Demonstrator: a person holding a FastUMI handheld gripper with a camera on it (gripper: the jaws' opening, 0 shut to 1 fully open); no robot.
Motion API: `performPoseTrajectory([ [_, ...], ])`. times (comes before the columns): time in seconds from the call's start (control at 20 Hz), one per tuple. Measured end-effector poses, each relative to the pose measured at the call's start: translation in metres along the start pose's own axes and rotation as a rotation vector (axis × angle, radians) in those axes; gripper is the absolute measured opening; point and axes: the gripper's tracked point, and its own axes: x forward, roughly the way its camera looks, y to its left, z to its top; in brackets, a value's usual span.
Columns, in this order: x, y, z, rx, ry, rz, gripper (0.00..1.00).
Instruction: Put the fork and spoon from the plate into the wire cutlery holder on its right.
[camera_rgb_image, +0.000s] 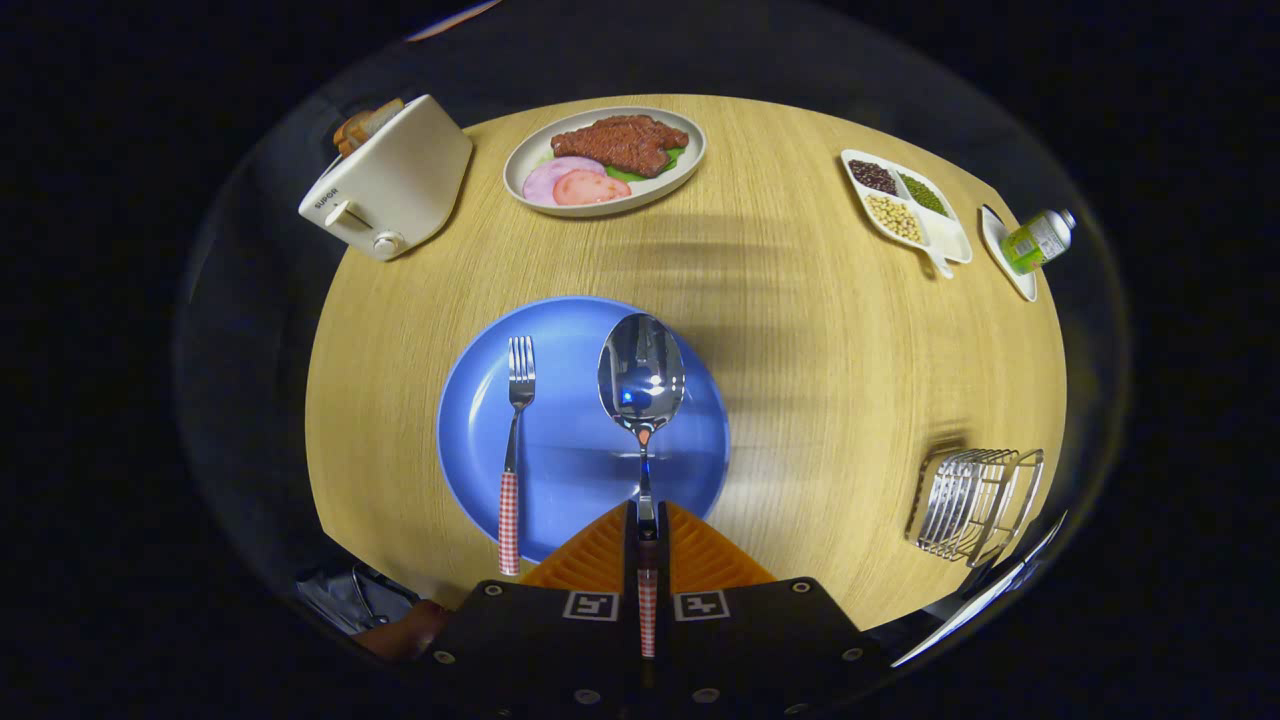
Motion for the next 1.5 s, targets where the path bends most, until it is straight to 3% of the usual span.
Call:
performPoseTrajectory([
  [0.5,-0.084,-0.122,-0.028,0.091,-0.071,-0.088,0.06],
  [0.95,-0.098,-0.218,-0.104,0.109,0.146,-0.119,0.06],
  [1.5,-0.083,-0.241,-0.127,0.043,0.417,-0.028,0.06],
])
